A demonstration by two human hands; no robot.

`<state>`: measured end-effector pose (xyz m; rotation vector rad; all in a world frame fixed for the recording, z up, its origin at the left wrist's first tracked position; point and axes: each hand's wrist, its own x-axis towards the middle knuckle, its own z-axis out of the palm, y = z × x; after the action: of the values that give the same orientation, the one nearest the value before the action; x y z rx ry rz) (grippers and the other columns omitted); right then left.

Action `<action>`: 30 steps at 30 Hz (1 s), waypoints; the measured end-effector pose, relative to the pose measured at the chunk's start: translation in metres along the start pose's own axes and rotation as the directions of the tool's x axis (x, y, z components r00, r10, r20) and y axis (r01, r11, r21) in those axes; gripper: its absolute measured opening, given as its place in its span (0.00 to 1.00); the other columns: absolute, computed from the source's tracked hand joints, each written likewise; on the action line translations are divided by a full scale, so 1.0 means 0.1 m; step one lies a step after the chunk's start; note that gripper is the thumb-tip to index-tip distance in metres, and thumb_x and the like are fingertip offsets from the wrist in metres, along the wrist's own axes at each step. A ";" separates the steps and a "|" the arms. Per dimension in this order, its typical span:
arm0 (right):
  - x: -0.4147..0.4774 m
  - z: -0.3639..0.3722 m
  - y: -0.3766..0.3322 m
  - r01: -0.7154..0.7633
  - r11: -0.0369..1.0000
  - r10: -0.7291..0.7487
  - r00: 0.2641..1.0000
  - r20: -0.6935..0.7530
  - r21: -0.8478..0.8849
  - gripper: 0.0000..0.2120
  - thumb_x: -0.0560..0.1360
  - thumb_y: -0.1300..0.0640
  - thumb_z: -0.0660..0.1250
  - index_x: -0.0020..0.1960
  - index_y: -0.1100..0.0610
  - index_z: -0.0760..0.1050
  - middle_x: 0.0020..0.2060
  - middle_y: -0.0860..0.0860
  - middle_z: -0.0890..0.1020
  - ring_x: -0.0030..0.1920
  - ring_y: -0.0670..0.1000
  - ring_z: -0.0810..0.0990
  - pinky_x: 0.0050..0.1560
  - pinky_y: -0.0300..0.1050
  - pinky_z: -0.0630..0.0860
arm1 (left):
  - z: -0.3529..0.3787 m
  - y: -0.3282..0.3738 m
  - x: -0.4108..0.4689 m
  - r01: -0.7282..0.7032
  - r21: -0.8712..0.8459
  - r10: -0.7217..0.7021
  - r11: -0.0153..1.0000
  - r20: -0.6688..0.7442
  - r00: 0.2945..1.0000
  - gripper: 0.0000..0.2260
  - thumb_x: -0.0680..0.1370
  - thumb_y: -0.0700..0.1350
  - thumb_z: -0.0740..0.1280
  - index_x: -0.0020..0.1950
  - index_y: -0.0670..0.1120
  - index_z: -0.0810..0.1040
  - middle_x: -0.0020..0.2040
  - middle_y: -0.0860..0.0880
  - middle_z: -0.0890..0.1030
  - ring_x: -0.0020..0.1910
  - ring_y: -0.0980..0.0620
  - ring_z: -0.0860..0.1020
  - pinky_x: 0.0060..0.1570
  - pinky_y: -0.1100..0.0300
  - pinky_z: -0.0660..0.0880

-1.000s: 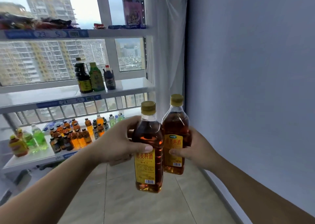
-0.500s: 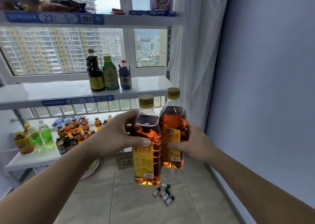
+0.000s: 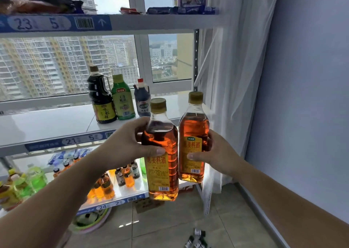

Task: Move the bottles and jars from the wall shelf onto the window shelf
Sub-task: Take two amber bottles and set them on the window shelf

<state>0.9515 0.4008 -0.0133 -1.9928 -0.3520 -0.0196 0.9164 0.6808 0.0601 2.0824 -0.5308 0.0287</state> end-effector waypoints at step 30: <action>4.36 -0.02 0.92 0.060 0.997 -0.066 0.978 0.199 0.038 0.30 0.72 0.56 0.81 0.69 0.51 0.72 0.59 0.47 0.83 0.60 0.51 0.82 0.60 0.52 0.80 | -0.93 -1.42 2.72 0.128 -0.040 -0.135 0.991 -0.252 0.958 0.32 0.63 0.53 0.83 0.65 0.52 0.80 0.57 0.47 0.86 0.57 0.44 0.85 0.58 0.37 0.80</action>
<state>1.3924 0.4667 -0.0193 -1.9564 -0.5418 0.1468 1.2343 0.7236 0.0584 2.0481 -0.2349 0.2080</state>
